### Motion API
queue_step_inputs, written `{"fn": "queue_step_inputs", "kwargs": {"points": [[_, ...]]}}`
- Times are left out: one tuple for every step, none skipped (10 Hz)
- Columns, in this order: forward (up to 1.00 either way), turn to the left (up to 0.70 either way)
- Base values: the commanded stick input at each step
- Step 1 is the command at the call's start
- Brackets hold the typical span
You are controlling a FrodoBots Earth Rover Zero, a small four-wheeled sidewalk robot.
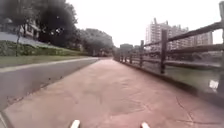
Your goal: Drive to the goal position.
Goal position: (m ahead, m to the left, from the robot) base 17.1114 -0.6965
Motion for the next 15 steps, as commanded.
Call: {"fn": "queue_step_inputs", "kwargs": {"points": [[0.7, 0.0], [0.7, 0.0], [0.7, 0.0], [0.7, 0.0], [0.7, 0.0], [0.7, 0.0], [0.7, 0.0], [0.7, 0.0], [0.7, 0.07], [0.7, 0.24], [0.7, 0.08], [0.7, 0.0], [0.7, 0.0], [0.7, 0.0], [0.7, 0.0]]}}
